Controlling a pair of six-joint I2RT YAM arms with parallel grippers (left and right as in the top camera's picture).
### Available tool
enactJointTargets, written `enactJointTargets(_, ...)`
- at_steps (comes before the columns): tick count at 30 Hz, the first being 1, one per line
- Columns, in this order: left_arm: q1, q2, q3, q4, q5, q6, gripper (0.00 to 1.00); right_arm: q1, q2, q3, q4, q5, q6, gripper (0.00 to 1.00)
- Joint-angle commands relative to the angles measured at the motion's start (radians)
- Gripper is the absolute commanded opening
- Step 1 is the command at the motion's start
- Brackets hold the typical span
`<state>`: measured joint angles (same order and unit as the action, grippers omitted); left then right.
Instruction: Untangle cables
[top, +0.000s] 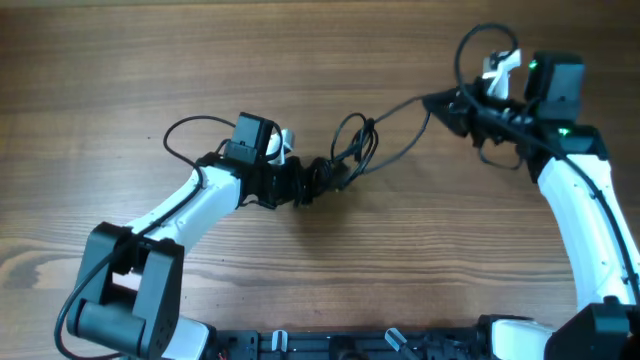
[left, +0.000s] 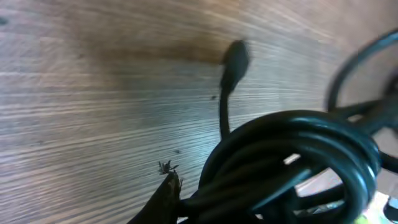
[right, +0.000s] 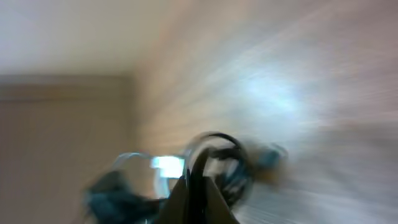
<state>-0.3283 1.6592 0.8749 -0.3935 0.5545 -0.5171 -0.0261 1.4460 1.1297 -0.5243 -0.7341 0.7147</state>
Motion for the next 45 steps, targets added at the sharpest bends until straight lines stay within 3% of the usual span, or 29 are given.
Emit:
enactJointTargets(1,0.006,0.009,-0.007,0.005,-0.018,0.003,0.06,0.063,-0.029,0.019,-0.121,0.392,-0.172,0.29)
enactJointTargets(3,0.006,0.009,-0.007,0.013,-0.018,-0.016,0.04,0.084,-0.03,0.019,-0.167,0.423,-0.2,0.64)
enactJointTargets(4,0.006,0.009,-0.007,0.022,-0.018,-0.021,0.04,0.086,-0.03,0.019,-0.179,0.41,-0.2,0.74)
enactJointTargets(7,0.015,0.009,-0.007,0.072,-0.018,-0.058,0.04,0.086,-0.03,0.042,-0.225,0.28,-0.248,0.92)
enactJointTargets(9,0.027,0.003,-0.007,0.105,-0.018,-0.076,0.04,0.094,-0.031,0.059,-0.256,0.196,-0.277,0.92)
enactJointTargets(13,0.047,-0.043,0.0,0.144,-0.027,-0.127,0.04,0.182,-0.031,0.063,-0.297,0.134,-0.341,0.9)
enactJointTargets(16,0.079,-0.085,0.003,0.134,-0.032,-0.167,0.04,0.329,-0.031,0.063,-0.232,0.134,-0.455,0.84)
enactJointTargets(22,0.096,-0.089,0.003,-0.023,0.128,-0.164,0.04,0.516,-0.01,0.062,-0.109,0.274,-0.646,0.71)
enactJointTargets(29,0.096,-0.089,0.003,-0.05,0.355,-0.142,0.04,0.557,0.123,0.061,-0.109,0.23,-0.728,0.55)
enactJointTargets(31,0.096,-0.089,0.003,-0.053,0.354,-0.142,0.04,0.563,0.152,0.061,-0.114,0.123,-0.785,0.42)
enactJointTargets(36,0.096,-0.089,0.003,-0.053,0.354,-0.142,0.04,0.589,0.187,0.055,-0.124,0.13,-0.797,0.29)
enactJointTargets(39,0.096,-0.089,0.003,-0.053,0.354,-0.142,0.04,0.595,0.209,0.053,-0.144,0.13,-0.792,0.27)
enactJointTargets(42,0.096,-0.089,0.003,-0.053,0.353,-0.143,0.04,0.597,0.216,0.053,-0.176,0.134,-0.793,0.35)
enactJointTargets(45,0.096,-0.089,0.003,-0.053,0.349,-0.146,0.04,0.599,0.218,0.053,-0.22,0.18,-0.79,0.31)
